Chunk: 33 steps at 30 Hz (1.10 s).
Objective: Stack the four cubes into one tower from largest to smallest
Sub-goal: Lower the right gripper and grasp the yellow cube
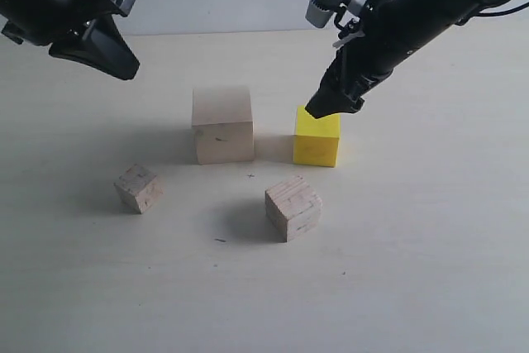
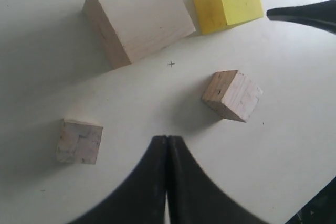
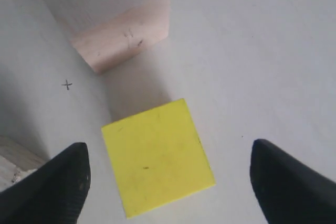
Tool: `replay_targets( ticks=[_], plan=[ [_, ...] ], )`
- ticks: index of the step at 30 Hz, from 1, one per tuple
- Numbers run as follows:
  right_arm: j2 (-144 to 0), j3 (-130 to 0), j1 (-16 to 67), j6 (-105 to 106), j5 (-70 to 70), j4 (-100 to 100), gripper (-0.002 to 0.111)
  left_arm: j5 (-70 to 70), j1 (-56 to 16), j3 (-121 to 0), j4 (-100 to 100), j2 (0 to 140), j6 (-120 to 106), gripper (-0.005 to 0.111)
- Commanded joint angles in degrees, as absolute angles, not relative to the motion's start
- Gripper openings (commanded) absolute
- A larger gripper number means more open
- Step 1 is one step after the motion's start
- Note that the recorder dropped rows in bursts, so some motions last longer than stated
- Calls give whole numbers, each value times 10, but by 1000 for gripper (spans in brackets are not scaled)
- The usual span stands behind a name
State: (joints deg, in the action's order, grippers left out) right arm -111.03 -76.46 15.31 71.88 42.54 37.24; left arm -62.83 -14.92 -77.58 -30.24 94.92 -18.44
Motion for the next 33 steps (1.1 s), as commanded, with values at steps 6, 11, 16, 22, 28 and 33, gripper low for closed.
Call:
replay_targets(
  ticks=[6, 11, 16, 22, 28, 33],
  plan=[
    [-1113, -764, 177, 898, 418, 374, 78, -644, -158, -765, -308, 938, -191, 0],
    [-1120, -764, 181, 921, 403, 379, 78, -645, -160, -765, -308, 921, -191, 0],
    [-1139, -764, 181, 921, 402, 378, 78, -646, -160, -765, -306, 907, -191, 0],
    [-1157, -764, 181, 920, 387, 374, 78, -650, -160, -765, -304, 900, -191, 0],
    [-1174, -764, 181, 919, 386, 374, 78, -652, -160, -765, -303, 900, -192, 0],
    [-1182, -764, 181, 919, 386, 373, 78, -653, -160, -765, -287, 900, -192, 0]
  ],
)
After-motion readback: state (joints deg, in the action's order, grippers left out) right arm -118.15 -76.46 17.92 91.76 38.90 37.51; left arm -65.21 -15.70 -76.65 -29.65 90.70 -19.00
